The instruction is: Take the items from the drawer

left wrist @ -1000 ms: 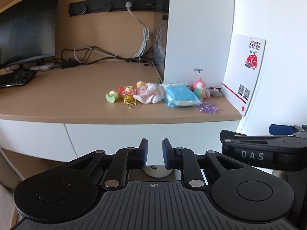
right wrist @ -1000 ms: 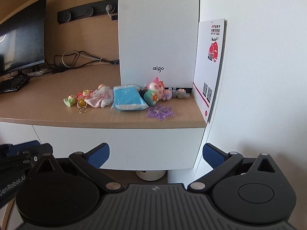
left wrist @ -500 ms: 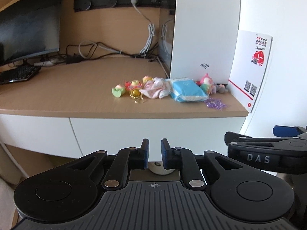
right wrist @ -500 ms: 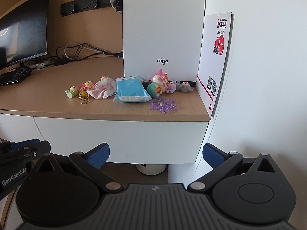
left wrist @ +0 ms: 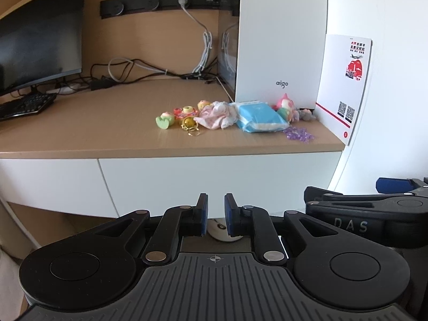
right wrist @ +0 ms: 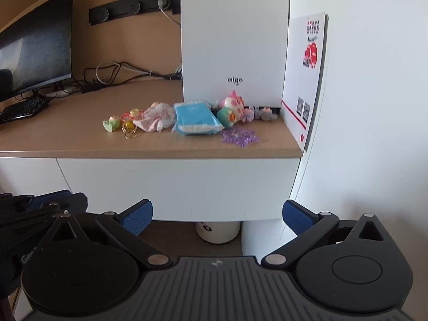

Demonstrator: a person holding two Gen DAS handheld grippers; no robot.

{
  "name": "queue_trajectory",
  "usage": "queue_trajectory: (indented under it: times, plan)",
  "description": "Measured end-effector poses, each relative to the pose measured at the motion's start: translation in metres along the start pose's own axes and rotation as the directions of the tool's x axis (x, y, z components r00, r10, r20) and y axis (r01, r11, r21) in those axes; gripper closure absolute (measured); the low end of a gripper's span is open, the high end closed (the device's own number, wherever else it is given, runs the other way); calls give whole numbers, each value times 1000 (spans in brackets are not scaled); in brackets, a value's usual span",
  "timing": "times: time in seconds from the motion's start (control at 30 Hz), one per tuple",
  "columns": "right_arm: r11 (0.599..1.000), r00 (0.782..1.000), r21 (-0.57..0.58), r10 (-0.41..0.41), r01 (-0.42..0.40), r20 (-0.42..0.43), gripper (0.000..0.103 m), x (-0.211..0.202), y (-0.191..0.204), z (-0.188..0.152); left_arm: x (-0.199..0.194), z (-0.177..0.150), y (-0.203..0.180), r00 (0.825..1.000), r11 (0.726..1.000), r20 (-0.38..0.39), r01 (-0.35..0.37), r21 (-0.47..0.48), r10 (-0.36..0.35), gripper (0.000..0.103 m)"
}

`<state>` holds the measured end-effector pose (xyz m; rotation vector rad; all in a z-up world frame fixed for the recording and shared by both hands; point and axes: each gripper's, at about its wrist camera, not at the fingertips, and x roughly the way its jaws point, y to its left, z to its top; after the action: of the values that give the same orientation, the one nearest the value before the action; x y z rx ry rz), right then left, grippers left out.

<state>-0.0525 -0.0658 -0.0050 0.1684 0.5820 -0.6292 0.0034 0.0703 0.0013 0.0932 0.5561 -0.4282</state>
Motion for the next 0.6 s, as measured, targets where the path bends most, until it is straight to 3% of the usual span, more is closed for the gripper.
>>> queue_trajectory:
  times: [0.6]
  plan:
    - [1000, 1000, 25, -12, 13, -26, 0, 5, -5, -2, 2, 1, 3, 999, 999, -13, 30, -29, -30, 87]
